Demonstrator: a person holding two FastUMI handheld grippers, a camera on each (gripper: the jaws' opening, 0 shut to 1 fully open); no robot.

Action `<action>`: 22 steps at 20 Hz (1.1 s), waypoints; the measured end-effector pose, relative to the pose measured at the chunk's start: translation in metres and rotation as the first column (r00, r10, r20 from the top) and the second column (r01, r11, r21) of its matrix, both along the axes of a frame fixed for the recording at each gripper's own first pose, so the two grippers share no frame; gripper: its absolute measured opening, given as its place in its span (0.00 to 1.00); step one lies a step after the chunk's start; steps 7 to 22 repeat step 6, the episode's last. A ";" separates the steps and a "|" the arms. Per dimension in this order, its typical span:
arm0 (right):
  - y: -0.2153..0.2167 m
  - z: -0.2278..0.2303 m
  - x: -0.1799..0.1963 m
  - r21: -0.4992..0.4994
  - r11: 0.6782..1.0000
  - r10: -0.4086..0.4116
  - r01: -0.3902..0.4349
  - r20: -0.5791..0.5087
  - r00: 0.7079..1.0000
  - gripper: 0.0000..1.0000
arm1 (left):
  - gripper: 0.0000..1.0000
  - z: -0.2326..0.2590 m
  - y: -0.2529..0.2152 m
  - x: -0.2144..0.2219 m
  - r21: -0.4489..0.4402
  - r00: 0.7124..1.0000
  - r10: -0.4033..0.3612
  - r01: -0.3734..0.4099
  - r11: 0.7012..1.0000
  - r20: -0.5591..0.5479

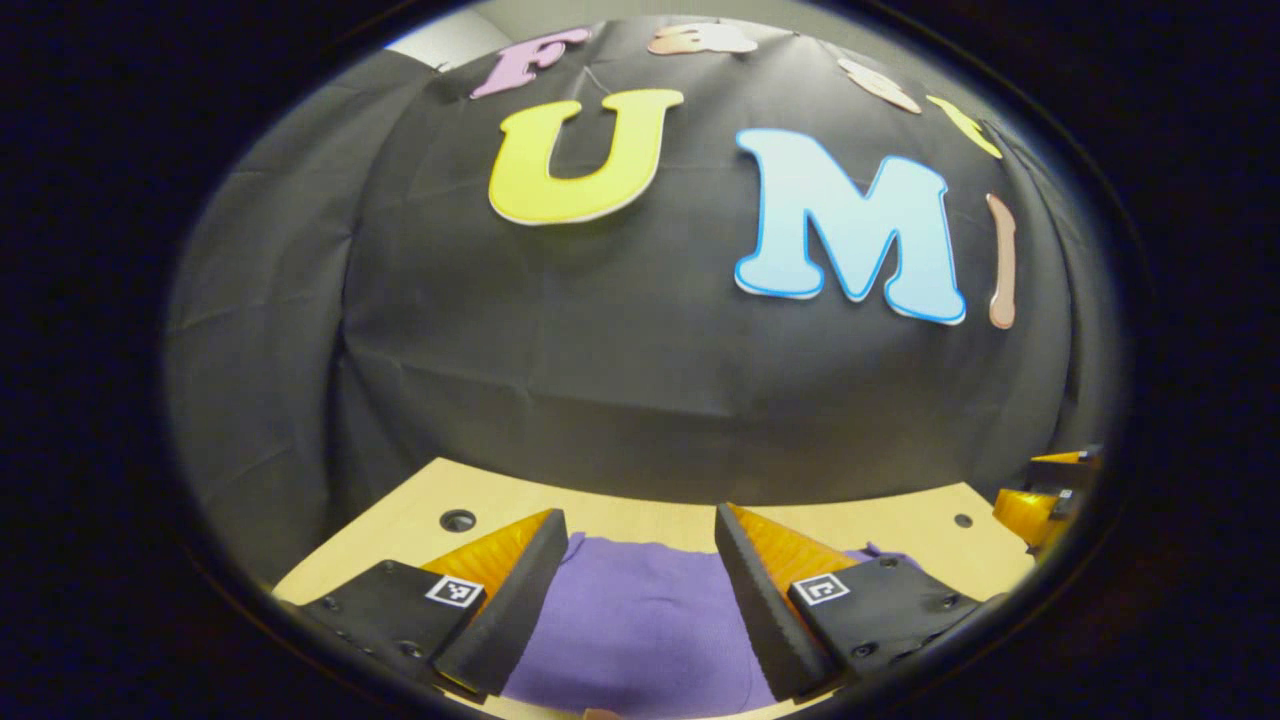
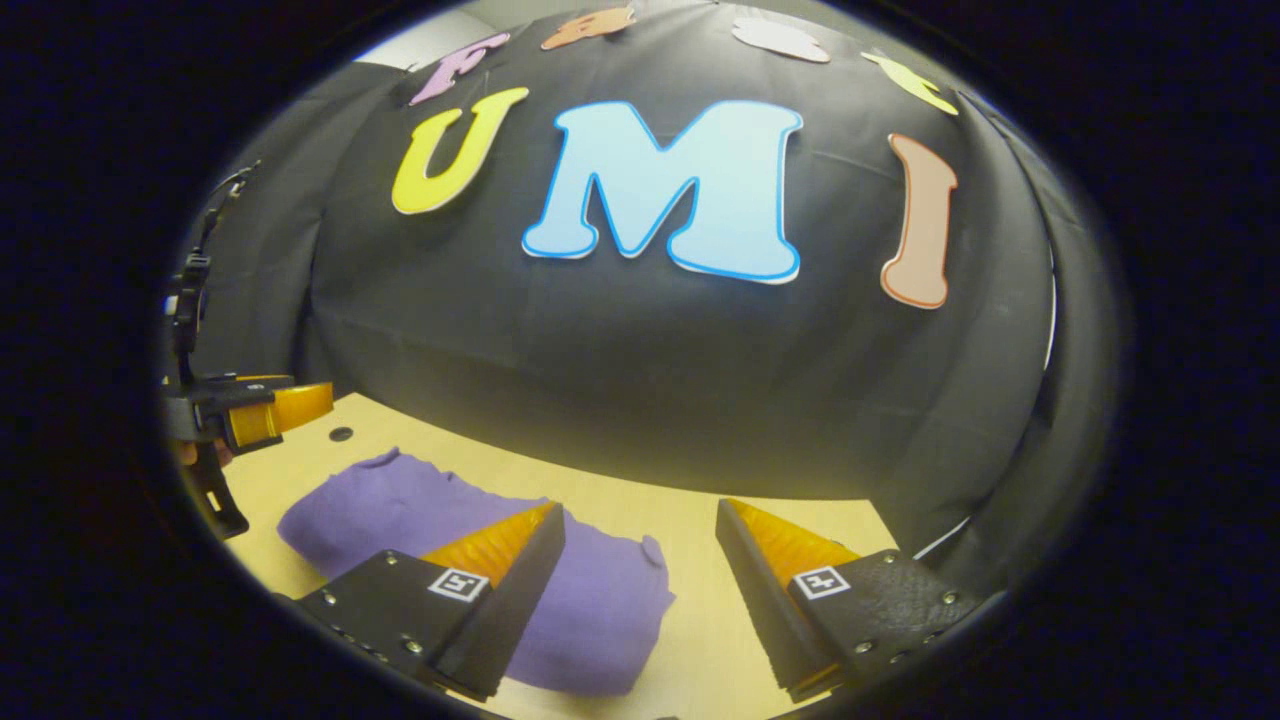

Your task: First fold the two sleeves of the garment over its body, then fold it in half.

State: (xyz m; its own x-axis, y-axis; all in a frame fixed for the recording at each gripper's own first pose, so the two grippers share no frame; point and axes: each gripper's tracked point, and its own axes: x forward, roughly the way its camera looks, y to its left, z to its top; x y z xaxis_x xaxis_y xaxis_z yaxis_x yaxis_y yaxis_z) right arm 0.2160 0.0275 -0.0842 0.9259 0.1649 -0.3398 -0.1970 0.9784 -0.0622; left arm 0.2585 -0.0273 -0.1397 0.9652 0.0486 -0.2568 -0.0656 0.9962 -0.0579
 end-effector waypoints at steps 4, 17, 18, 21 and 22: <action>-0.002 0.025 -0.022 0.038 0.999 0.006 -0.008 0.056 0.998 0.95 | 0.93 0.023 -0.007 -0.031 0.003 0.998 0.008 -0.008 1.000 0.060; -0.003 0.037 -0.031 0.052 0.999 0.003 -0.007 0.079 0.997 0.95 | 0.98 0.033 -0.009 -0.045 0.029 0.997 -0.005 0.003 1.000 0.074; -0.003 0.037 -0.031 0.052 0.999 0.003 -0.007 0.079 0.997 0.95 | 0.98 0.033 -0.009 -0.045 0.029 0.997 -0.005 0.003 1.000 0.074; -0.003 0.037 -0.031 0.052 0.999 0.003 -0.007 0.079 0.997 0.95 | 0.98 0.033 -0.009 -0.045 0.029 0.997 -0.005 0.003 1.000 0.074; -0.003 0.037 -0.031 0.052 0.999 0.003 -0.007 0.079 0.997 0.95 | 0.98 0.033 -0.009 -0.045 0.029 0.997 -0.005 0.003 1.000 0.074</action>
